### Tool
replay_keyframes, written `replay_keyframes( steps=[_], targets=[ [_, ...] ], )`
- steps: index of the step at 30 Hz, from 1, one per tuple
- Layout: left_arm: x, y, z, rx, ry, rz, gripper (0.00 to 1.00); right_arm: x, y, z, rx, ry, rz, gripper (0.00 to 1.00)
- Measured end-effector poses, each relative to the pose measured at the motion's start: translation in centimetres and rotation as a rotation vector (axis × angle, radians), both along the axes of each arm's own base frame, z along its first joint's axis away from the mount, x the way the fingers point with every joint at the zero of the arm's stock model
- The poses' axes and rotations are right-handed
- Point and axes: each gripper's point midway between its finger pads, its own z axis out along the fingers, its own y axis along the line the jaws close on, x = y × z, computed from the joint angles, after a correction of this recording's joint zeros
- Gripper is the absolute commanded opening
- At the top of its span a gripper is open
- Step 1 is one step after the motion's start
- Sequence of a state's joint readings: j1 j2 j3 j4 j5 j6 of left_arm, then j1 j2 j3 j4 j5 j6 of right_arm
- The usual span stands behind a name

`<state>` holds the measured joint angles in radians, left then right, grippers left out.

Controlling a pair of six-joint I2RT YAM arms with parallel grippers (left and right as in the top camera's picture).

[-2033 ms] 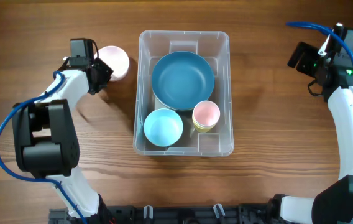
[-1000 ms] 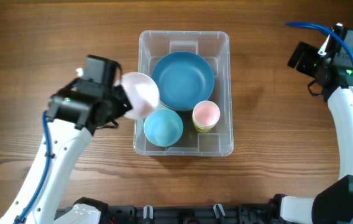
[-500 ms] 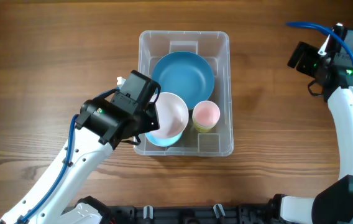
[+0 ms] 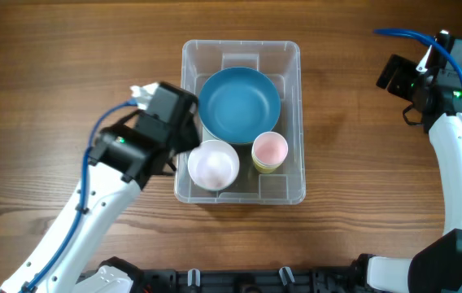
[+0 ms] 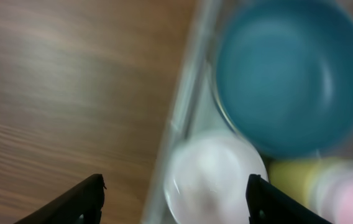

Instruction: Pack container

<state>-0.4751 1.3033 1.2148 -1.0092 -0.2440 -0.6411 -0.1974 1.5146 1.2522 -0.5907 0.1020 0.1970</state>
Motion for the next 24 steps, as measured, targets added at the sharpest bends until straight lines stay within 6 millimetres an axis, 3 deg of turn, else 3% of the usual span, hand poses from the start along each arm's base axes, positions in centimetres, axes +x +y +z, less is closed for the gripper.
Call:
replay_keyframes(
  steps=[6,7,8,14,18,24],
  targets=[
    [3.6,7.0,1.3,0.007,-0.104,0.246,0.77,0.0,0.0,0.0,0.000,0.000,0.000,1.00],
    [4.0,8.8,1.5,0.009,-0.117,0.300,0.79,0.0,0.0,0.0,0.000,0.000,0.000,1.00],
    [4.2,10.3,1.7,0.011,-0.129,0.346,0.98,0.0,0.0,0.0,0.000,0.000,0.000,1.00],
    [4.0,17.1,2.0,0.028,-0.150,0.550,1.00,0.0,0.0,0.0,0.000,0.000,0.000,1.00],
    [3.6,18.7,2.0,0.033,-0.149,0.598,1.00,0.0,0.0,0.0,0.000,0.000,0.000,1.00],
    [3.6,18.8,2.0,0.033,-0.149,0.602,1.00,0.0,0.0,0.0,0.000,0.000,0.000,1.00]
  ],
)
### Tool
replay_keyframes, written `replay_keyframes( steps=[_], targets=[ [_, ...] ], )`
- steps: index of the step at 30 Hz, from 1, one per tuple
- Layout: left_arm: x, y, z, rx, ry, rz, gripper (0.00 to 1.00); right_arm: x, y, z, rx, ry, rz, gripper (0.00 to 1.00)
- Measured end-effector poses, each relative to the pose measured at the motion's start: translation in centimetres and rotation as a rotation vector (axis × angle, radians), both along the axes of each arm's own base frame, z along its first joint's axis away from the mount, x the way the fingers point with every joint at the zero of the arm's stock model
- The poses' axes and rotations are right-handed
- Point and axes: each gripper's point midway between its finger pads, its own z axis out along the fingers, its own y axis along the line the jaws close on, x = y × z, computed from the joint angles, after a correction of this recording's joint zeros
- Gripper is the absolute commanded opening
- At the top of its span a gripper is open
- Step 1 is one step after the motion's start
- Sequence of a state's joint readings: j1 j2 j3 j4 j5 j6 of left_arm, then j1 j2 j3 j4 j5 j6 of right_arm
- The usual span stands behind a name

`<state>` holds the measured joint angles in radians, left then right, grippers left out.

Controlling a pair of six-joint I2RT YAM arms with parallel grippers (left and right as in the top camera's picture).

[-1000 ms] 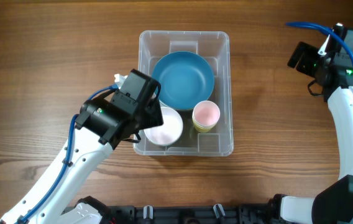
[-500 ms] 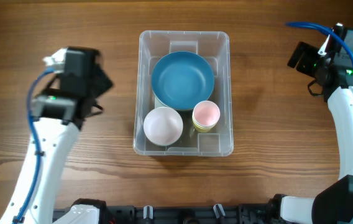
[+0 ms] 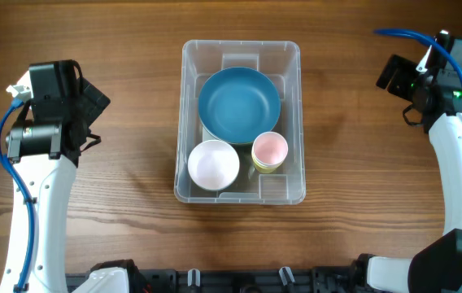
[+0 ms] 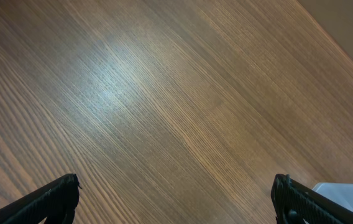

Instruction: Pack container

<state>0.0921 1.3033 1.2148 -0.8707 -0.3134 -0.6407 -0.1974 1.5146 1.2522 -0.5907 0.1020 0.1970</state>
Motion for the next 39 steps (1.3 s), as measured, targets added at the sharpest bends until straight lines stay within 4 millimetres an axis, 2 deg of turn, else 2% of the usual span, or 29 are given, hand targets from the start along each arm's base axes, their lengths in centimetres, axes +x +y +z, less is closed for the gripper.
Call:
replay_keyframes(
  steps=[18,20,22,23,27,28,29,31,33,36,39],
  targets=[
    [0.0,0.0,0.0,0.000,0.000,0.000,1.00,0.0,0.0,0.2,-0.001,-0.004,0.000,1.00],
    [0.0,0.0,0.0,0.000,0.000,0.000,1.00,-0.2,0.2,1.0,-0.005,-0.024,0.003,1.00],
    [0.0,0.0,0.0,0.000,0.000,0.000,1.00,-0.7,0.8,3.0,-0.015,-0.076,0.015,1.00],
    [0.0,0.0,0.0,0.000,0.000,0.000,1.00,-1.2,1.4,5.0,-0.024,-0.125,0.029,1.00],
    [0.0,0.0,0.0,0.000,0.000,0.000,1.00,-4.5,4.5,13.5,-0.057,-0.356,0.098,1.00],
    [0.0,0.0,0.0,0.000,0.000,0.000,1.00,-6.5,5.9,16.8,-0.065,-0.455,0.131,1.00],
    [0.0,0.0,0.0,0.000,0.000,0.000,1.00,-8.2,6.7,19.1,-0.068,-0.529,0.153,1.00],
    [0.0,0.0,0.0,0.000,0.000,0.000,1.00,-11.6,8.2,22.8,-0.074,-0.658,0.192,1.00],
    [0.0,0.0,0.0,0.000,0.000,0.000,1.00,-15.3,9.2,25.6,-0.072,-0.767,0.224,1.00],
    [0.0,0.0,0.0,0.000,0.000,0.000,1.00,-20.7,9.6,27.0,-0.064,-0.850,0.250,1.00],
    [0.0,0.0,0.0,0.000,0.000,0.000,1.00,-25.7,9.3,26.9,-0.059,-0.900,0.260,1.00]
  ],
)
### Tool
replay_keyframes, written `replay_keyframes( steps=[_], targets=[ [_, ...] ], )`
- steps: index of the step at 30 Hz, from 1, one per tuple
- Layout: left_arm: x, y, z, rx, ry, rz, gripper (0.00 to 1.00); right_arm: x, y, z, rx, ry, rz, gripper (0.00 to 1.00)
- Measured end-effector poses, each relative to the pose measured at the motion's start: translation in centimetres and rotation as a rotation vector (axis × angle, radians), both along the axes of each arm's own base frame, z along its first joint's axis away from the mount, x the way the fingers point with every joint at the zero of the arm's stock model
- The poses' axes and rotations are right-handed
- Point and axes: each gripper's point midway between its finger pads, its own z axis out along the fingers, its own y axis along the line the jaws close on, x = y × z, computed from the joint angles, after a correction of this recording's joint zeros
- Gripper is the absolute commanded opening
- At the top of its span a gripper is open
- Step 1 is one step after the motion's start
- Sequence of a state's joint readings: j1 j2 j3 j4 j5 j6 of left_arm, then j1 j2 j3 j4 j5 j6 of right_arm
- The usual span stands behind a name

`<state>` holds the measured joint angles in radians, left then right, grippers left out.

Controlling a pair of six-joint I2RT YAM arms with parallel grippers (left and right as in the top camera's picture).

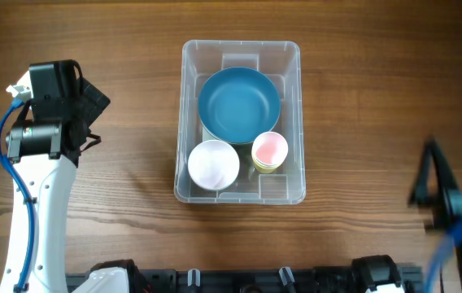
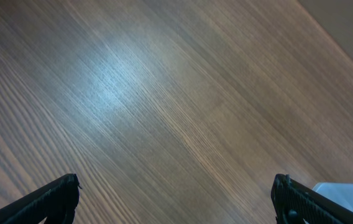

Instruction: Pack container

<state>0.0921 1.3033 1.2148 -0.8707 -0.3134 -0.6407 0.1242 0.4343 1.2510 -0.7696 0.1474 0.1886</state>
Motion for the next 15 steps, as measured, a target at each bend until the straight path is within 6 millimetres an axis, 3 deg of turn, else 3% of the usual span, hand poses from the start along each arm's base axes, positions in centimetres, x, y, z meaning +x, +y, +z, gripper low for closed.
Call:
replay_keyframes(
  steps=[3,6,8,11,15],
  targets=[
    [0.0,0.0,0.0,0.000,0.000,0.000,1.00,-4.2,-0.6,-0.6,0.007,-0.048,0.001,1.00],
    [0.0,0.0,0.0,0.000,0.001,0.000,1.00,-6.3,-0.9,-1.1,0.012,-0.083,-0.003,1.00],
    [0.0,0.0,0.0,0.000,0.000,0.000,1.00,-6.8,-1.0,-1.7,0.014,-0.096,-0.003,1.00],
    [0.0,0.0,0.0,0.000,0.000,0.000,1.00,-5.4,-0.8,-3.5,0.013,-0.085,-0.003,1.00],
    [0.0,0.0,0.0,0.000,0.001,0.000,1.00,-0.4,-0.2,-5.3,-0.016,-0.139,-0.008,1.00]
  ],
)
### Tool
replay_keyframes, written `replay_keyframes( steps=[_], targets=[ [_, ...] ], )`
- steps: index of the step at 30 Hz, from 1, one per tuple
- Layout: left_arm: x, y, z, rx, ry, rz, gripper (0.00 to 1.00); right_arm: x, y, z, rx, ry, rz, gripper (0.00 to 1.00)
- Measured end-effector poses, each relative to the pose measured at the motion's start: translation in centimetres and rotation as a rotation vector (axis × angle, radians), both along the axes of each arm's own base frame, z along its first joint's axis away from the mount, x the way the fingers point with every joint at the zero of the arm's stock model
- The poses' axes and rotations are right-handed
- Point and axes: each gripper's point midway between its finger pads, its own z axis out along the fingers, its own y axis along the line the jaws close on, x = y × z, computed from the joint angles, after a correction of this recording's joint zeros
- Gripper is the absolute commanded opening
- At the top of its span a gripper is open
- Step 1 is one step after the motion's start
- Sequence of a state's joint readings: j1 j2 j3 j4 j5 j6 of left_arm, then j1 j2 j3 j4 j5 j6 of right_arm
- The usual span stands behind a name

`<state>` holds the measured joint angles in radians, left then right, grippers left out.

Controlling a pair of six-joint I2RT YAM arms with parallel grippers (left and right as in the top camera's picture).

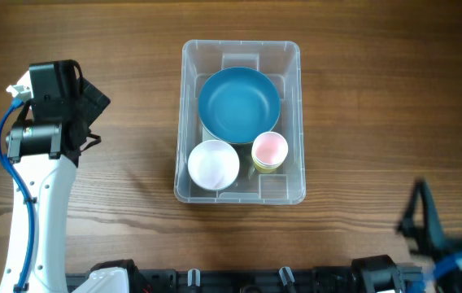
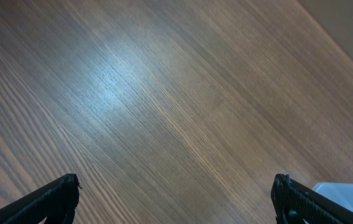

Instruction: Pack container

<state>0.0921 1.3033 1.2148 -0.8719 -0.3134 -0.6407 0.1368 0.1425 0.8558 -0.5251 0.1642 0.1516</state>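
A clear plastic container (image 1: 241, 47) stands mid-table. It holds a blue bowl (image 1: 239, 102), a white bowl (image 1: 213, 164) and a pink cup nested in a yellow-green one (image 1: 269, 151). My left gripper (image 1: 95, 120) is far to the left of it, open and empty over bare wood (image 2: 175, 182); only a corner of the container (image 2: 345, 190) shows in the left wrist view. My right gripper (image 1: 449, 213) is a dark motion blur at the bottom right edge, and its jaws cannot be read.
Wooden tabletop (image 1: 361, 122) surrounds the container on all sides. The left arm's white link (image 1: 40, 212) runs down the left side to the front edge. The right arm's blue cable (image 1: 459, 262) shows at the bottom right corner.
The blurred right arm at the bottom right has dropped lower toward the front edge and now shows as two dark prongs. The left arm and the container's contents are unchanged.
My left gripper was open just over the white bowl at the container's left wall, the right arm parked at the upper right. Then the left arm stood far left over bare wood. Later the right arm had left its upper-right spot and blurred at the lower right.
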Motion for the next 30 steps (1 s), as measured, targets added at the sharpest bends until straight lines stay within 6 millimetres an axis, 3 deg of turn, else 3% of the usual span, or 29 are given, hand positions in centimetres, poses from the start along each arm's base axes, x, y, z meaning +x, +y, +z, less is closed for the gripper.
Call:
replay_keyframes(
  steps=[4,10,14,24,30],
  targets=[
    [0.0,0.0,0.0,0.000,-0.001,0.000,1.00,4.1,1.2,-1.7,-0.133,-0.114,0.001,1.00],
    [0.0,0.0,0.0,0.000,-0.001,0.000,1.00,7.3,3.3,-6.7,-0.290,-0.184,0.047,1.00],
    [0.0,0.0,0.0,0.000,-0.001,0.000,1.00,8.2,3.3,-10.1,-0.281,-0.137,0.058,1.00],
    [0.0,0.0,0.0,0.000,-0.001,0.000,1.00,8.3,3.0,-13.3,-0.266,-0.127,0.058,1.00],
    [0.0,0.0,0.0,0.000,-0.001,0.000,1.00,9.4,3.2,-17.3,-0.273,-0.029,0.078,1.00]
  ],
)
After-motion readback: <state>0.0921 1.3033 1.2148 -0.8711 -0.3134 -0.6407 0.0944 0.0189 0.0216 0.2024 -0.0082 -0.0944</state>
